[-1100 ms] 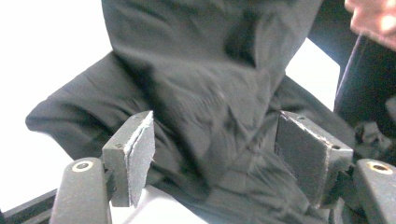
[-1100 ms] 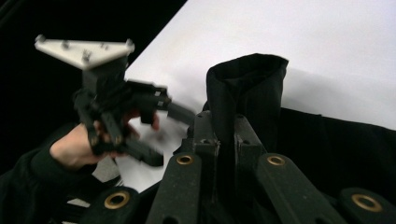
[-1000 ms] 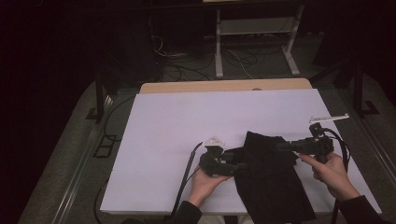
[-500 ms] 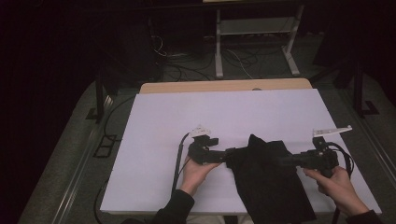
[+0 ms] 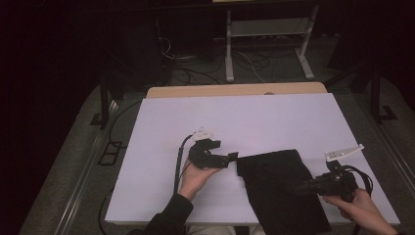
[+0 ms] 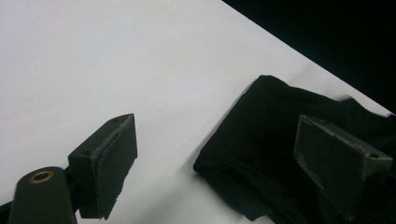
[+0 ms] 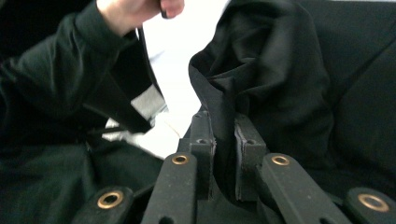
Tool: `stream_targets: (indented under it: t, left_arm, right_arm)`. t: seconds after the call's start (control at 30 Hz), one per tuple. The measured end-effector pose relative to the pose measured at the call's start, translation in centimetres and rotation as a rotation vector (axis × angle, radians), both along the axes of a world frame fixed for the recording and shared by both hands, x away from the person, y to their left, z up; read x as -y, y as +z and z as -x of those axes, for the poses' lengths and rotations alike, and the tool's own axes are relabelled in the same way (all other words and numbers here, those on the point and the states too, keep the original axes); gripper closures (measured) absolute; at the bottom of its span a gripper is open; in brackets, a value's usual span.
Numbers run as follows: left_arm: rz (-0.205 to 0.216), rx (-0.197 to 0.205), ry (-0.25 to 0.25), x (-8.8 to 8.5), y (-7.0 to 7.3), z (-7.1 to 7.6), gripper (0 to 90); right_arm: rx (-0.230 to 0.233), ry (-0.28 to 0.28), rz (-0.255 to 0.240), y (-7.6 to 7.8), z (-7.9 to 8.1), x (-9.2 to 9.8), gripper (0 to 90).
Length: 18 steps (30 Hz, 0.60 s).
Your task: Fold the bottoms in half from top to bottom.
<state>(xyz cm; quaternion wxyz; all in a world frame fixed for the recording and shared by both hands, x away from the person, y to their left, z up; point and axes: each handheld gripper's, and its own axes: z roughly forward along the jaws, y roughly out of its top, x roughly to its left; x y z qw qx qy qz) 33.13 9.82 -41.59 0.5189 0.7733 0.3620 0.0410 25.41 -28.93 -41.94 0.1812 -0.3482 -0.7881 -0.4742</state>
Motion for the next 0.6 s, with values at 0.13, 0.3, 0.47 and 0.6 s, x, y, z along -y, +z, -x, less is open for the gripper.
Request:
stream_targets:
  t: [0.13,0.3,0.47,0.6]
  left_arm:
    - [0.001,0.007,-0.001,-0.4,0.0,0.2,12.8]
    - [0.007,0.008,-0.006,-0.9,-0.6,0.5,12.7]
    - [0.002,-0.005,0.002,-1.3,-1.1,0.5,12.5]
    - [0.001,-0.006,0.011,-1.5,-1.1,0.4,11.9]
  right_arm:
    - [-0.028,0.029,0.02,-0.6,0.4,0.4,78.9]
    - [-0.056,0.077,0.018,-1.1,0.8,1.3,78.2]
    - [-0.076,0.11,0.022,-1.5,1.1,2.3,77.2]
    - [-0.089,0.12,0.028,-1.7,1.1,2.6,75.7]
